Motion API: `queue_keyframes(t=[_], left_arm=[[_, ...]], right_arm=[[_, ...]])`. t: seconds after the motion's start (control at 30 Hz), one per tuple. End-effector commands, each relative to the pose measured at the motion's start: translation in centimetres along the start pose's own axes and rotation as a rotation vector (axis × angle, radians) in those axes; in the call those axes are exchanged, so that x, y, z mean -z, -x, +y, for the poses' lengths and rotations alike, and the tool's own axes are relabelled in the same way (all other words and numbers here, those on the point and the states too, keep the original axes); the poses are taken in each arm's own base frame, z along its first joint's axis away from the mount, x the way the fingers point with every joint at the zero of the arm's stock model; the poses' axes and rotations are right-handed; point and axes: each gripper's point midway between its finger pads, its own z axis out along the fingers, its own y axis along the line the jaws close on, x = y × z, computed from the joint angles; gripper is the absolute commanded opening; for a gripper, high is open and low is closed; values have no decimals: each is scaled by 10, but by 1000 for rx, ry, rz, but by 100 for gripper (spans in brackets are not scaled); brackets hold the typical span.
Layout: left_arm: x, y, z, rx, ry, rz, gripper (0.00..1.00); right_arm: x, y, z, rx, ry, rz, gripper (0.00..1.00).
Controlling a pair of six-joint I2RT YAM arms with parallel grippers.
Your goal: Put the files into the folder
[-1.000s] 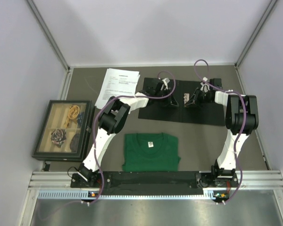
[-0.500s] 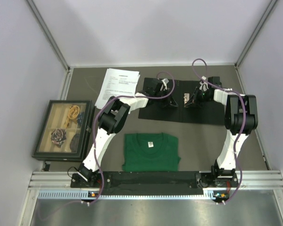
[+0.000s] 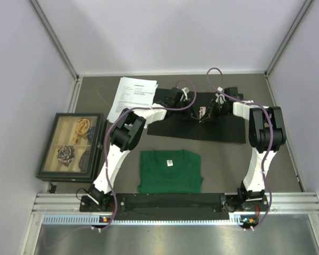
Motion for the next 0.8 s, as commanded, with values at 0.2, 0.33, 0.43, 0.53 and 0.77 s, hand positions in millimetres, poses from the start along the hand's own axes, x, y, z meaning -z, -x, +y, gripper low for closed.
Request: queue_keyframes(t=[0.2, 0.33, 0.43, 0.53, 0.77], left_arm=[[10, -13, 27, -6, 97, 2, 13], [12, -17, 36, 3, 119, 15, 11], [16, -19, 41, -8, 133, 20, 10], [20, -22, 46, -17, 147, 32, 10], [23, -33, 60, -16, 194, 76, 9]], right_arm=[[3, -21, -48, -47, -286, 37, 0], [-2, -32, -52, -127, -300, 58, 0], [-5, -41, -55, -173, -307, 66, 0], [-10, -52, -59, -244, -306, 67, 0], [-14, -64, -72, -418, -346, 73, 0]])
